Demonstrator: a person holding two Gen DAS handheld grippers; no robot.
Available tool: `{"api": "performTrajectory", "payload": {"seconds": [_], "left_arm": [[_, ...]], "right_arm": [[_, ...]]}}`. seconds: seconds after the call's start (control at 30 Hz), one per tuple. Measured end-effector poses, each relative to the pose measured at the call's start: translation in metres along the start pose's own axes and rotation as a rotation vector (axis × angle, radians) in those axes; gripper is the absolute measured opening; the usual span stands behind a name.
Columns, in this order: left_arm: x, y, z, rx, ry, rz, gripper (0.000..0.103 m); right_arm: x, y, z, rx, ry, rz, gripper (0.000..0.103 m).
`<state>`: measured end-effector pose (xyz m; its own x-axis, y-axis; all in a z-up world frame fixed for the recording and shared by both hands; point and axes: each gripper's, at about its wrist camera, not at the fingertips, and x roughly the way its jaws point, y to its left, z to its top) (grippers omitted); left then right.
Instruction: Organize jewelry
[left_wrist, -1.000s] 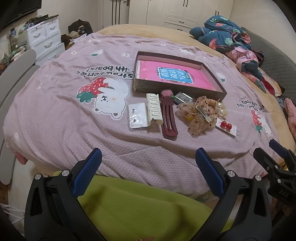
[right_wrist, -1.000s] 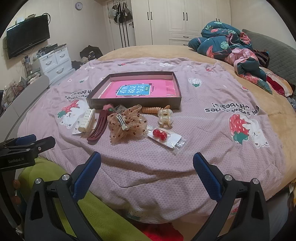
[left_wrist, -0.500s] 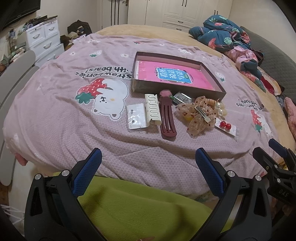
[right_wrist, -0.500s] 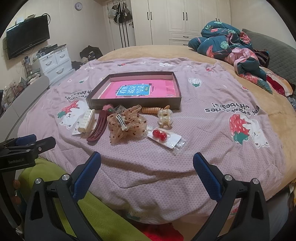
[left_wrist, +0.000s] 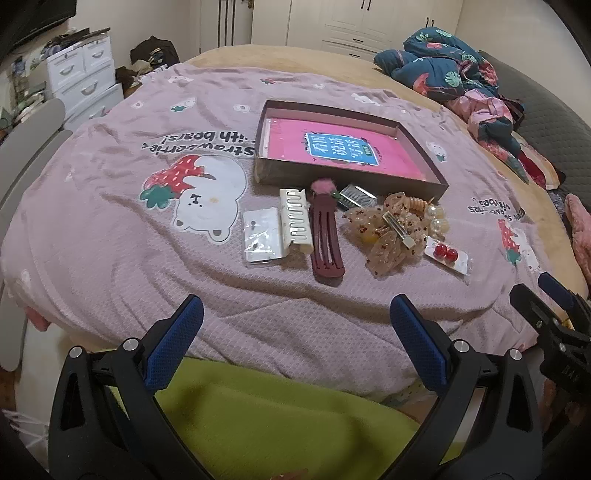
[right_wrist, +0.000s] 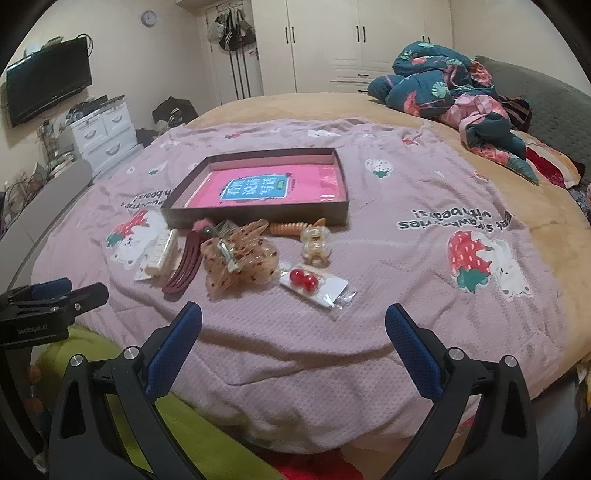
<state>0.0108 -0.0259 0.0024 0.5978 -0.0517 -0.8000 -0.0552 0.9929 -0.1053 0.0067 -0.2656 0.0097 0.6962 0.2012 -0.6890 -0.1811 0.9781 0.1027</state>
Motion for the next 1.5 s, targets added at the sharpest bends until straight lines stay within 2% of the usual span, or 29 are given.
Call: {"api": "performTrajectory", "payload": {"seconds": [0.3, 0.57, 0.87, 0.97, 1.0, 1.07, 1.17, 1.37, 1.5], "left_arm": [[0.014, -0.003, 0.015, -0.021, 0.023, -0.015, 0.095], [0.037, 0.004, 0.035, -0.046, 0.061, 0.025, 0.095], [0.065, 0.027, 0.055, -0.121, 0.092, -0.043, 0.095], [0.071, 0.026, 0.059, -0.111, 0.096, -0.055, 0.094], [0.072, 0.026, 0.06, -0.106, 0.097, -0.058, 0.092], [0.077, 0.025, 0.062, -0.098, 0.106, -0.072, 0.075], [0.084, 0.023, 0.064, -0.085, 0.116, -0.084, 0.06], [0.095, 0.017, 0.066, -0.056, 0.137, -0.103, 0.044], [0.102, 0.016, 0.066, -0.046, 0.152, -0.086, 0.044]], "right_arm": [[0.008, -0.012, 0.01, 0.007, 0.001, -0.009, 0.099], [0.023, -0.014, 0.02, -0.014, 0.018, 0.006, 0.099], [0.056, -0.004, 0.031, -0.053, 0.052, 0.044, 0.099], [0.07, 0.002, 0.033, -0.075, 0.063, 0.052, 0.099], [0.075, 0.004, 0.033, -0.082, 0.069, 0.052, 0.099], [0.083, 0.008, 0.035, -0.092, 0.077, 0.062, 0.099], [0.096, 0.014, 0.036, -0.11, 0.096, 0.075, 0.099], [0.117, 0.029, 0.039, -0.154, 0.119, 0.11, 0.099], [0.129, 0.041, 0.04, -0.199, 0.121, 0.132, 0.098]]}}
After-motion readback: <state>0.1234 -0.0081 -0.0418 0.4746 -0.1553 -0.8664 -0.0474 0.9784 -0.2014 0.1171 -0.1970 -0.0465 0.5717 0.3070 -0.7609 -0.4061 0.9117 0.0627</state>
